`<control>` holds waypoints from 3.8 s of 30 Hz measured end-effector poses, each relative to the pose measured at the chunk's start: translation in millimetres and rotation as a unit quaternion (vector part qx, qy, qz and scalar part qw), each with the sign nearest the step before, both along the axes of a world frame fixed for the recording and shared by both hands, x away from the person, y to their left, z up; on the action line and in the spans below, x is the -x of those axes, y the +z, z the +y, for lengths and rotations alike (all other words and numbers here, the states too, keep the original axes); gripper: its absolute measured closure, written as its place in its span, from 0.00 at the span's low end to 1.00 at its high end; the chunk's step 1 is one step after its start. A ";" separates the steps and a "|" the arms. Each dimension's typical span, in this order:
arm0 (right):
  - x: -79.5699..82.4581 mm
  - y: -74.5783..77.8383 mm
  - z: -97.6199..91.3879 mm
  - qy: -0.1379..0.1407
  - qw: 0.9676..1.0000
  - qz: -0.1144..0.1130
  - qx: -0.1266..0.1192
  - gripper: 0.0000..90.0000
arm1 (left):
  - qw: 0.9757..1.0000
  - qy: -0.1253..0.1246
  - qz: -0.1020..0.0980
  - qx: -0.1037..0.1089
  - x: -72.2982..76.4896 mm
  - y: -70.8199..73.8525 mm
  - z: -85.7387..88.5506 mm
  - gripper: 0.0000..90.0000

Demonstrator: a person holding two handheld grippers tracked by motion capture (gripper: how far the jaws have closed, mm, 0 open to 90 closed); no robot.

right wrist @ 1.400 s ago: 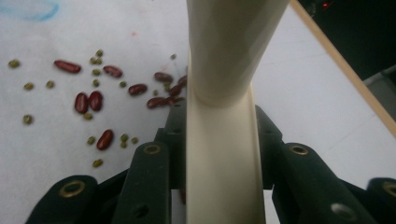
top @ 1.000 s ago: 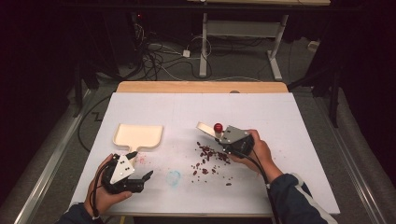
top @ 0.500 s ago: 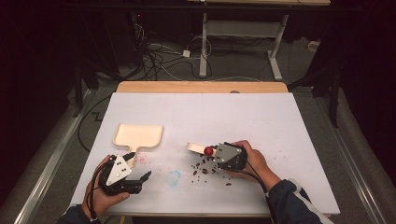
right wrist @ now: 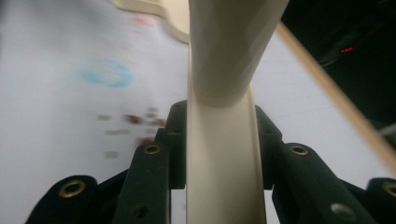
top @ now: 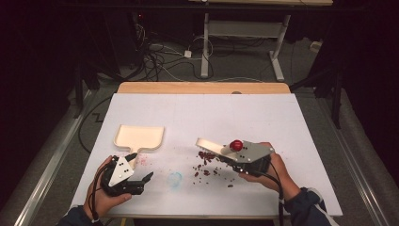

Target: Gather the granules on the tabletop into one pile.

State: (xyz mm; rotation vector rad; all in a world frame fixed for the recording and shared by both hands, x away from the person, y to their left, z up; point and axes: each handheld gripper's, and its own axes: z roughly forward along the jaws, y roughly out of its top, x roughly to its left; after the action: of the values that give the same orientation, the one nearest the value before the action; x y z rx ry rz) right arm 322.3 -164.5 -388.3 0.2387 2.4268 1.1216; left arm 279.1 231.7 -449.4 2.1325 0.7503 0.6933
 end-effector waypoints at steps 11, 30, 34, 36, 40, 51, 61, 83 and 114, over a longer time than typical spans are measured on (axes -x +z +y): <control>22.0 -30.8 29.6 0.081 0.973 0.215 0.014 0.75 | 1.000 0.007 0.002 0.008 -5.1 -0.3 2.7 0.20; -50.7 -36.2 22.4 -0.025 0.973 0.227 0.011 0.75 | 1.000 -0.005 0.017 0.004 -4.9 -4.2 -2.0 0.20; -48.4 -26.7 17.8 -0.032 0.976 0.214 0.000 0.75 | 1.000 -0.008 0.014 0.000 -2.8 -3.8 -2.7 0.20; -42.4 -20.8 13.0 -0.020 0.978 0.206 -0.012 0.75 | 1.000 -0.007 0.015 0.000 -2.6 -3.9 -2.6 0.20; -20.9 -10.3 0.9 0.003 0.982 0.188 -0.012 0.75 | 1.000 -0.007 0.014 -0.002 -2.3 -3.9 -2.4 0.20; 15.4 -9.0 -76.0 -0.101 0.987 0.124 -0.023 0.75 | 1.000 -0.012 0.008 -0.011 -0.3 -2.7 -3.2 0.19; -0.4 -43.3 -49.5 -0.345 0.937 0.051 -0.020 0.75 | 1.000 -0.013 0.006 -0.011 -1.0 -1.7 -9.7 0.20; -8.8 -31.7 11.6 -0.351 0.933 0.039 -0.061 0.75 | 0.999 -0.029 -0.004 -0.018 -1.0 -3.7 -10.0 0.19; -48.6 -48.7 -22.4 0.071 0.986 0.143 -0.053 0.75 | 1.000 -0.008 0.006 -0.029 -5.9 -5.6 -6.9 0.19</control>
State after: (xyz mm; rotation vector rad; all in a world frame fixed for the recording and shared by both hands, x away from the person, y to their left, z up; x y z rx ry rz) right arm 371.0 -187.0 -436.9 0.2802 2.6728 1.3639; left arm 285.0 224.7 -455.1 2.1947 0.7262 0.7011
